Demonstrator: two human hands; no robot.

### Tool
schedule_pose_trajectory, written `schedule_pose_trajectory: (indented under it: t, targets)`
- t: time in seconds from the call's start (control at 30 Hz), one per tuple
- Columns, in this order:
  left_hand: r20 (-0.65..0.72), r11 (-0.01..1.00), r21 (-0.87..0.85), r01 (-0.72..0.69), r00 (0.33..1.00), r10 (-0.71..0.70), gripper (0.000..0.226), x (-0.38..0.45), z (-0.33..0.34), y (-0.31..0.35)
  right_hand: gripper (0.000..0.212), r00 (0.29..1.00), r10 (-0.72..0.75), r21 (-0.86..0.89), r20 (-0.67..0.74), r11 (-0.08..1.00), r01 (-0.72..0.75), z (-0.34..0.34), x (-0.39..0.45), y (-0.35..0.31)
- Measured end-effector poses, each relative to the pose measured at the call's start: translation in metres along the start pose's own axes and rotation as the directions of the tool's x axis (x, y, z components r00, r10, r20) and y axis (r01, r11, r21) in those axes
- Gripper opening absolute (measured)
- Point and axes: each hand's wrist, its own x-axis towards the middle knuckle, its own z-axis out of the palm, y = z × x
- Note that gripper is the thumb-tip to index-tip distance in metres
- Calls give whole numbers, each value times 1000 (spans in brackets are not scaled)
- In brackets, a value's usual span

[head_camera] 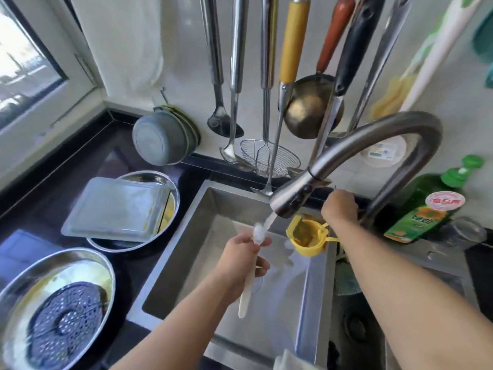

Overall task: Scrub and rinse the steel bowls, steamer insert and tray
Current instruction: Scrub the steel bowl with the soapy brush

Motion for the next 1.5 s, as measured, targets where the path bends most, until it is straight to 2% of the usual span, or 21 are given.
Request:
schedule_pose_trajectory:
  t: [0.13,0.27,0.37,0.47,0.53,0.63,0.73,0.8,0.9,1.0,1.03,1.1,1.2,1.23,1.27,1.3,1.33,1.37,1.4,1.43,1.5]
  targets:
    - [22,998,-55,31,999,-30,30,4,4,-1,27,999,29,35,22,999,-29,-2,-1,0]
    - [20,993,-98,63,998,-61,31,-2,-7,-9,25,992,115,104,42,987,-119,-4,7,5]
    - [3,983,-157,93,996,-94,34,-13,-21,-16,29,991,109,141,76,983,-119,-7,1,11]
    - [-25,956,-246,157,985,-169,25,-19,-35,-25,31,1000,17,219,-23,976,-11,-10,-36,25]
    - [-58,955,-227,189,977,-207,23,-18,-45,-32,33,995,-88,247,-41,964,95,-6,-71,41]
    - [-143,968,-105,229,960,-242,39,-15,-54,-34,27,975,-126,340,184,939,57,4,-125,57]
    - [-177,957,-112,266,943,-282,53,-13,-57,-28,22,917,-142,433,372,900,-37,9,-174,49]
    - [-147,950,-206,234,953,-266,48,-6,-60,-25,24,871,-133,540,473,825,-168,13,-210,30]
    - [-68,889,-419,184,970,-232,36,3,-64,-22,28,726,-156,587,670,710,-389,20,-261,-3]
    - [-84,865,-474,166,969,-232,40,-2,-75,-20,25,626,-235,610,744,622,-492,24,-303,-32]
    - [-119,876,-454,164,963,-242,43,-5,-80,-19,26,623,-242,618,744,606,-501,27,-313,-40]
    - [-144,875,-449,178,953,-267,49,-8,-92,-19,25,669,-221,631,710,622,-464,33,-329,-55]
    - [6,814,-528,241,960,-280,55,-12,-110,-16,28,773,-137,587,619,735,-340,40,-339,-64]
    - [52,837,-473,275,957,-285,55,-13,-118,-17,29,796,-111,576,595,750,-325,42,-339,-64]
    - [85,898,-334,288,958,-275,51,-13,-127,-19,29,815,-86,567,573,759,-319,45,-339,-62]
    - [98,953,-115,279,958,-268,42,-13,-138,-22,29,833,-55,555,550,770,-316,49,-337,-59]
    - [72,965,150,217,971,-229,32,-10,-152,-29,28,847,-19,535,532,782,-319,53,-336,-57]
    - [34,903,416,110,990,-136,25,-10,-166,-34,27,851,21,510,525,793,-334,57,-333,-54]
    - [-1,806,591,22,1000,-27,22,-8,-179,-41,25,843,61,484,534,796,-364,60,-332,-51]
    - [-23,737,676,-26,998,56,23,-11,-198,-47,24,827,90,470,555,786,-401,64,-334,-51]
    - [-68,741,667,-78,984,166,33,-24,-235,-54,24,820,91,486,565,766,-421,70,-340,-54]
